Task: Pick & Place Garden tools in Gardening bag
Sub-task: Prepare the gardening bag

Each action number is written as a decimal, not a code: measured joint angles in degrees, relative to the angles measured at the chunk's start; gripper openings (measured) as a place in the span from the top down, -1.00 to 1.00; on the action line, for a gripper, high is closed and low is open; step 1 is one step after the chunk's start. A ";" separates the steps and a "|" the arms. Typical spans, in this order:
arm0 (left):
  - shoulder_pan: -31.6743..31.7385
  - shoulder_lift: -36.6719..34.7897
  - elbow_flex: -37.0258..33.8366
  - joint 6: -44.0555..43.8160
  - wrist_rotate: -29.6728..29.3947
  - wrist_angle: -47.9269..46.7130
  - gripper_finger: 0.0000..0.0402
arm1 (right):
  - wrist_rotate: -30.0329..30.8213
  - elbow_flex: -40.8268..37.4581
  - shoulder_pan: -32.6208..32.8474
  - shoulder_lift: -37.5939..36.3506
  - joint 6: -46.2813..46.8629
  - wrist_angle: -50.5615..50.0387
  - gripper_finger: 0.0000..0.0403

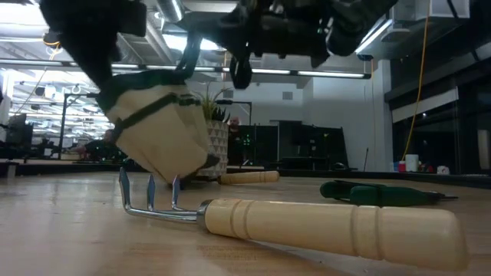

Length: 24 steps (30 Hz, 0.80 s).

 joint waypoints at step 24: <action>-0.85 0.04 0.00 -3.22 -1.11 -0.94 0.99 | -20.40 0.00 -8.15 0.63 2.65 -4.00 0.79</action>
